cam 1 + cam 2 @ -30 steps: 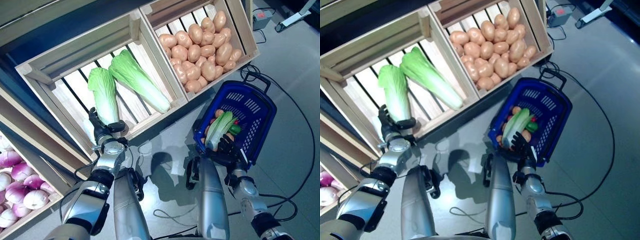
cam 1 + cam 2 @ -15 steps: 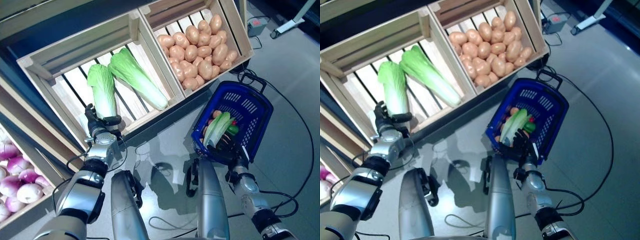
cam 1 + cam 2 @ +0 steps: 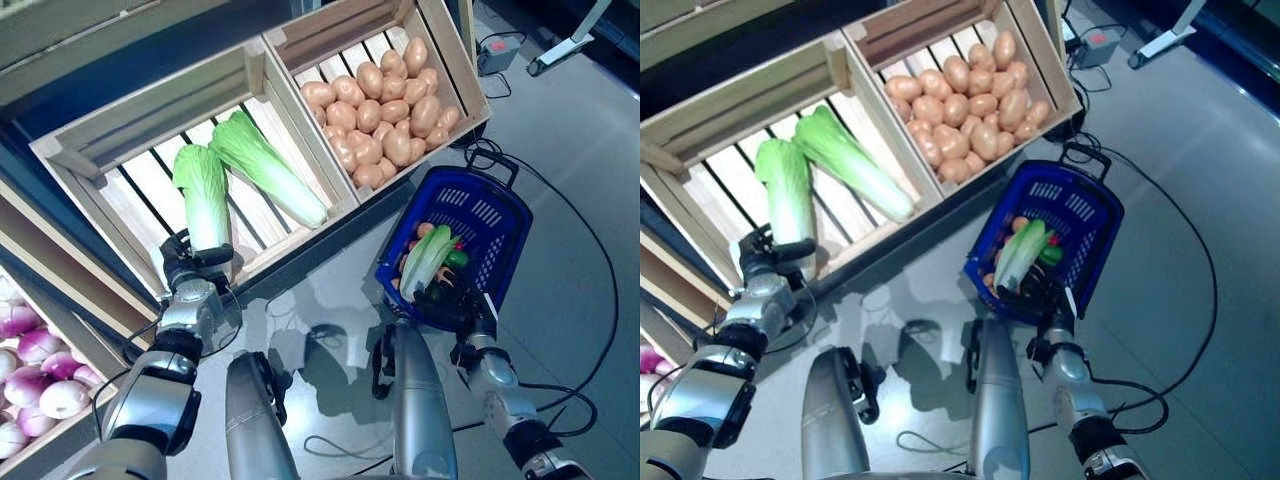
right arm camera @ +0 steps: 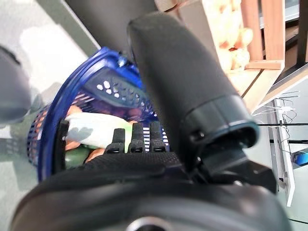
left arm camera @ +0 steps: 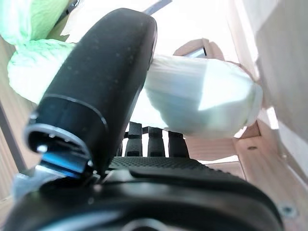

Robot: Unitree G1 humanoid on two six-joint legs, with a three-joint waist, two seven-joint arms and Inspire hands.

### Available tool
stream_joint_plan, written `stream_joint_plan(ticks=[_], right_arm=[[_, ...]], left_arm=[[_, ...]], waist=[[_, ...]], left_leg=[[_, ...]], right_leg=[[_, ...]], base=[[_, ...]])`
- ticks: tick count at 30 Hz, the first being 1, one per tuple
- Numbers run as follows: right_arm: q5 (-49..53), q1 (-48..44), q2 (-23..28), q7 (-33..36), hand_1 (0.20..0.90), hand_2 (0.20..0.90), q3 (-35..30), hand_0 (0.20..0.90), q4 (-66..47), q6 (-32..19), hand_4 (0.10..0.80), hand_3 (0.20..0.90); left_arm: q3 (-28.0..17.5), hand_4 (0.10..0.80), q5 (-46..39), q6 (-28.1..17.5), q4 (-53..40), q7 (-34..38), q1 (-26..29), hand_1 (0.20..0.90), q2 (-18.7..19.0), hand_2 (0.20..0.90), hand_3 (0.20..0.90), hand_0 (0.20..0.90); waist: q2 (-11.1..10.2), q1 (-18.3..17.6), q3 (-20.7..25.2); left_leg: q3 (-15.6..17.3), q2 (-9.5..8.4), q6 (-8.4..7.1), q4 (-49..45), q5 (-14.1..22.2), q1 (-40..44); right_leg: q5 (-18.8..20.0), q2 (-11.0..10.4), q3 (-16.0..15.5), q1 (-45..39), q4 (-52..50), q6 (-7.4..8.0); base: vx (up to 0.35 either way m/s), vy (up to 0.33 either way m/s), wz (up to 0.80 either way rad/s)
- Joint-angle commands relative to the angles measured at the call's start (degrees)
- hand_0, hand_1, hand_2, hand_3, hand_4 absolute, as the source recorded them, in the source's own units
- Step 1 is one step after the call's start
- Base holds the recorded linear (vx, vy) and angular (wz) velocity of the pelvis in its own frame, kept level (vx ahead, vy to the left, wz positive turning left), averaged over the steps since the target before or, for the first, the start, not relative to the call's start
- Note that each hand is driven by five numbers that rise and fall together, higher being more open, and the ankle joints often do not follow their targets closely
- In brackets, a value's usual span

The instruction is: Put vegetables into the basket

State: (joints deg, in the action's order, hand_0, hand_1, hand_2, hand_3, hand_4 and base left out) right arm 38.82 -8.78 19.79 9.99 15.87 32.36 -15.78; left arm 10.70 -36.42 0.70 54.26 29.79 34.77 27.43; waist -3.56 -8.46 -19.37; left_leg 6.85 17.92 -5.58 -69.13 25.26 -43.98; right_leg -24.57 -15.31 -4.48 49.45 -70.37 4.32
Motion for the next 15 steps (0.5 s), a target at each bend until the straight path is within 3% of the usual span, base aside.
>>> stream_joint_plan(ticks=[1, 4, 5, 10, 15], right_arm=[[-0.2, -0.7, 1.1, -1.5, 0.9, 0.9, -3.2, 0.9, -6.9, -6.6, 0.8, 0.9], [-1.5, 0.3, 1.1, -0.6, 0.9, 0.9, -3.4, 0.9, -7.3, -6.6, 0.8, 0.9], [-1.4, 0.8, 0.9, -0.5, 0.9, 0.9, -3.6, 0.9, -7.7, -6.5, 0.8, 0.9], [-6.4, 3.2, -0.3, 1.7, 0.9, 0.9, -4.4, 0.9, -9.4, -6.6, 0.8, 0.9], [-10.0, 5.6, -1.3, 4.2, 0.9, 0.9, -6.1, 0.9, -10.9, -4.6, 0.8, 0.9]], left_arm=[[-0.1, 0.4, -3.0, -5.5, -3.4, -2.0, -1.9, 0.3, -1.4, 0.3, 0.3, 0.3], [-1.1, 0.4, -2.9, -7.5, -4.6, -2.8, -3.6, 0.3, -1.8, 0.3, 0.3, 0.3], [-1.4, 0.4, -2.1, -8.2, -5.7, -2.6, -4.4, 0.3, -2.1, 0.3, 0.3, 0.3], [-3.5, 0.4, -1.6, -13.5, -10.5, -0.8, -8.0, 0.3, -2.6, 0.3, 0.3, 0.3], [-4.3, 0.4, 8.6, -17.9, -18.5, 3.4, -13.9, 0.3, -6.4, 0.3, 0.3, 0.3]], waist=[[2.1, -0.4, 2.1], [2.2, -0.2, 3.0], [2.3, -0.1, 3.9], [2.5, 0.7, 6.4], [2.7, 2.2, 9.0]], left_leg=[[0.7, 0.73, 1.26, 10.4, -3.6, 4.9], [1.9, 0.61, 1.54, 14.2, -4.5, 9.1], [2.7, 0.33, 2.19, 17.9, -7.0, 11.4], [4.2, -1.27, 2.68, 26.5, -9.1, 20.5], [5.2, -2.84, 2.04, 37.6, -13.1, 29.8]], right_leg=[[3.1, -3.1, 0.9, -7.8, 9.4, 2.71], [3.9, -3.4, 0.2, -11.7, 12.7, 2.56], [6.3, -3.3, -0.4, -13.6, 16.0, 1.99], [8.4, -3.4, -1.8, -21.8, 22.7, 2.31], [12.1, -2.2, -4.5, -32.4, 35.0, 2.66]], base=[[0.073, 0.011, -0.02], [0.058, 0.003, -0.01], [0.063, -0.01, -0.04], [0.107, -0.005, 0.03], [0.119, -0.027, 0.01]])
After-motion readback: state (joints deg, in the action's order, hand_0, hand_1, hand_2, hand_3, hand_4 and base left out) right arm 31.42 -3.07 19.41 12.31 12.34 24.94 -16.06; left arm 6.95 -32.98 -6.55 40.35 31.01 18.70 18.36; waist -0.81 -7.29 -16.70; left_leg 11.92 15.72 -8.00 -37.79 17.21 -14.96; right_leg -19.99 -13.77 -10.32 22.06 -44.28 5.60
